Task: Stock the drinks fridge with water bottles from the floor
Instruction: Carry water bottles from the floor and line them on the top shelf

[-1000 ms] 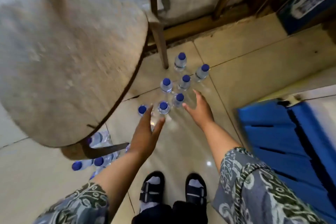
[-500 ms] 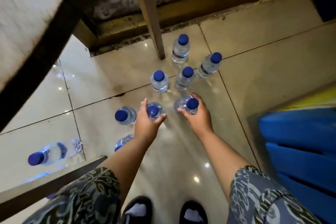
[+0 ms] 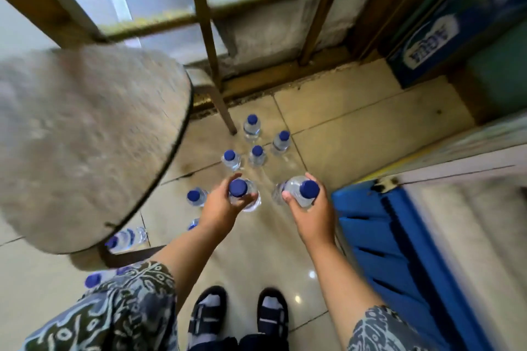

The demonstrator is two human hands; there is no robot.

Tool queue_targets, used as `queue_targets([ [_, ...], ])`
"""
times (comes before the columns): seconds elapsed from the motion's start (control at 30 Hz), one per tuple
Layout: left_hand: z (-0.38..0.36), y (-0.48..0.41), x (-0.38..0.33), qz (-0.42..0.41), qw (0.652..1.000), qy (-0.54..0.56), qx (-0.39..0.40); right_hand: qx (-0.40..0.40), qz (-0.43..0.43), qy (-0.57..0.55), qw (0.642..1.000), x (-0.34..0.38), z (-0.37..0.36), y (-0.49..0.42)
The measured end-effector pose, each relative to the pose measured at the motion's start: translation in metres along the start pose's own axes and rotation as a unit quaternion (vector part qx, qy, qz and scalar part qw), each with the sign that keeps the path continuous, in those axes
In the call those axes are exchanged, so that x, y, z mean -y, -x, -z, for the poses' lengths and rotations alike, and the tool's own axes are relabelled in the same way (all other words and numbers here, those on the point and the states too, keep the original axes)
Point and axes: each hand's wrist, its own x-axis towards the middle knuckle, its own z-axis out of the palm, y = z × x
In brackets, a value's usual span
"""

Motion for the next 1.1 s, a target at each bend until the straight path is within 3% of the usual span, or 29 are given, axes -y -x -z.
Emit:
queue_targets([
  [0.27,0.07,0.18,-0.207,-0.159,0.984,-0.079,0.014,-0.008,0.078,-0.014,0.997,0.2,0.165,0.13],
  [0.4,0.095,0.251,-0.279,-0.242,0.97,-0.022,0.02,-0.047,0.108,-0.05,0.992,0.266,0.238,0.187],
  [0.5,0.108,0.3,-0.331,-0.297,0.951,0.033,0.083,-0.099,0.136,-0.08,0.983,0.292,0.292,0.232],
  [0.67,0.098,0.373,-0.421,-0.388,0.896,0.11,0.184,-0.221,0.207,-0.142,0.943,0.325,0.386,0.304],
  [0.87,0.044,0.447,-0.51,-0.48,0.831,0.088,0.268,-0.331,0.268,-0.162,0.89,0.347,0.502,0.36],
  [1.1,-0.052,0.52,-0.624,-0.546,0.767,0.133,0.309,-0.453,0.333,-0.177,0.808,0.376,0.66,0.383],
])
